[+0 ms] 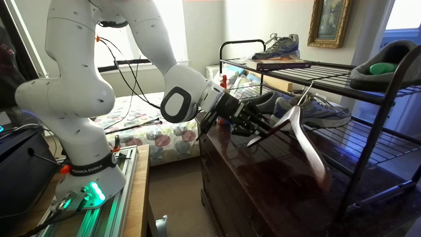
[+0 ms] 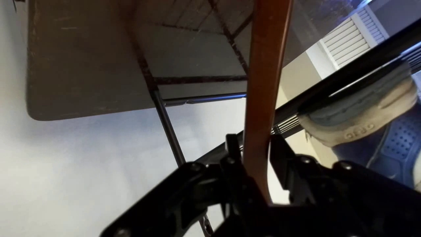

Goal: Hang the coat hanger on the shoe rack

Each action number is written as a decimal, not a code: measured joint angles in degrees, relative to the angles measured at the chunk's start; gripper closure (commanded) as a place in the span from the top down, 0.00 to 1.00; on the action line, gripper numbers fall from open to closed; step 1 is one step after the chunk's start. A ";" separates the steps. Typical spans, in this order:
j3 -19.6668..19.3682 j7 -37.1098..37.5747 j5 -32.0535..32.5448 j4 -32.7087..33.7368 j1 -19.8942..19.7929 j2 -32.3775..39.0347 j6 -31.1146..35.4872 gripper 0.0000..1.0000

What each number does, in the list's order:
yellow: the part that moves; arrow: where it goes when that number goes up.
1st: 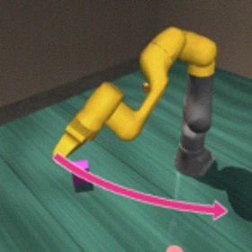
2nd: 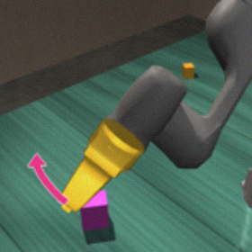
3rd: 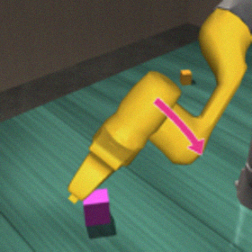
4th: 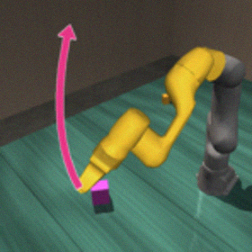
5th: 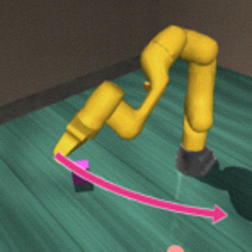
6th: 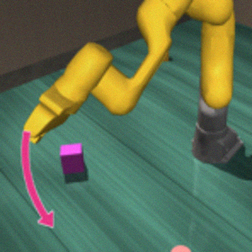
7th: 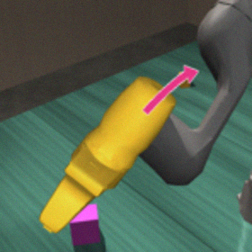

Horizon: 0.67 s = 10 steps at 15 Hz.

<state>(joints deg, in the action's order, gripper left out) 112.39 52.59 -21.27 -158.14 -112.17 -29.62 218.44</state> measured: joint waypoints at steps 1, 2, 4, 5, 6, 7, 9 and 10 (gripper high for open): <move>0.79 0.00 0.23 0.00 -0.34 0.18 -0.17 0.69; 1.10 0.00 0.39 0.01 -0.36 0.75 -0.60 0.77; 1.06 -0.89 0.64 0.11 -0.24 3.03 -2.99 0.91; 0.76 -2.35 0.86 0.17 -0.12 4.58 -5.23 0.97; 0.02 -4.77 0.89 0.22 0.22 6.29 -8.18 1.00; -1.58 -7.93 0.86 0.26 1.09 8.08 -11.74 1.00; -6.91 -15.04 0.25 0.29 4.23 11.63 -19.56 1.00; -10.55 -18.78 -0.28 0.29 6.47 12.81 -23.35 1.00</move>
<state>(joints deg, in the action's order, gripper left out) 101.84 33.81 -21.55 -157.85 -105.69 -16.80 195.09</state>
